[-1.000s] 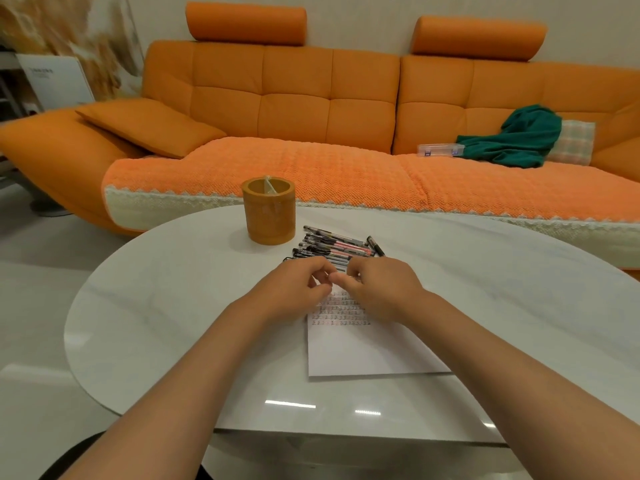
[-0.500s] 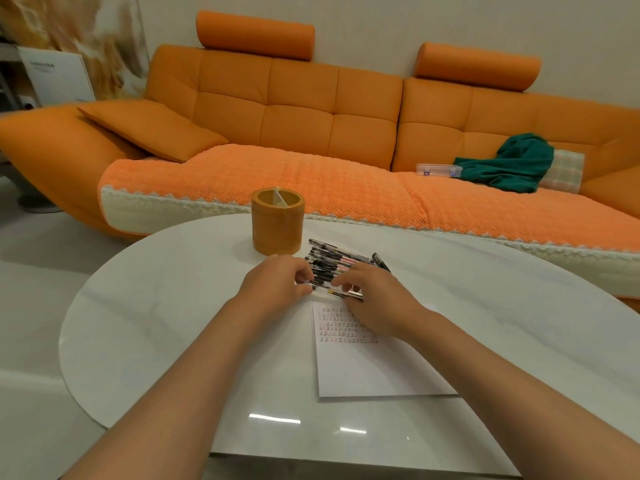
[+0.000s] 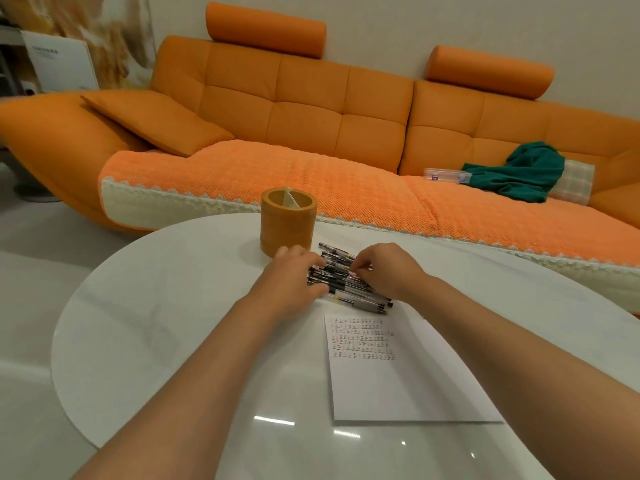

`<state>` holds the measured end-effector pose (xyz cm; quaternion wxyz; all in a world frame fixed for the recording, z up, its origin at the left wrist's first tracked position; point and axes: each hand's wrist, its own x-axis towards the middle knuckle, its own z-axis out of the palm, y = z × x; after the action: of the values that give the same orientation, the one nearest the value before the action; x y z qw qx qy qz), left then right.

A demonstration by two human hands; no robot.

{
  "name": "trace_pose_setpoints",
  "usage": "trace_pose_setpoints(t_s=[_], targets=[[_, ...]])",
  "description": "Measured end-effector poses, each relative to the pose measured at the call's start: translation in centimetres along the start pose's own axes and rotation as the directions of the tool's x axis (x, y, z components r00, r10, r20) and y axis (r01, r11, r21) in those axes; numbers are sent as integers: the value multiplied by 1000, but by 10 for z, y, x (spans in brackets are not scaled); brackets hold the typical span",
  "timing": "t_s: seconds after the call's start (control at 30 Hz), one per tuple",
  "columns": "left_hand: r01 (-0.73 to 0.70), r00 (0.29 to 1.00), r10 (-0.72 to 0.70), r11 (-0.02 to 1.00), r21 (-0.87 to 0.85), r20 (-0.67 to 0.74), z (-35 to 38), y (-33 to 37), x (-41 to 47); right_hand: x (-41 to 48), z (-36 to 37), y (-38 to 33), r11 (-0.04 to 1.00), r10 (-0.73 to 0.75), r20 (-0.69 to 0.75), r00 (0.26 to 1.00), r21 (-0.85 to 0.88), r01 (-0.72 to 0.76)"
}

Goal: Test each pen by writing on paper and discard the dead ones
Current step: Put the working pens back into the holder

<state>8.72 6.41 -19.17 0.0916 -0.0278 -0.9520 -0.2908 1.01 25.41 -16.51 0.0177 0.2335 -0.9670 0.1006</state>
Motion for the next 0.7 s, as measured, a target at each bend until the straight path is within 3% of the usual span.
trace_pose_setpoints(t_s=[0.27,0.7], targets=[[-63,994,48,986,156,99,15,2,-1,10,5,-7,999,39,38,999,-24,-38],[-20,999,21,999,-25,26,12,2,0,18,6,-4,985,139,138,981,-121,-122]])
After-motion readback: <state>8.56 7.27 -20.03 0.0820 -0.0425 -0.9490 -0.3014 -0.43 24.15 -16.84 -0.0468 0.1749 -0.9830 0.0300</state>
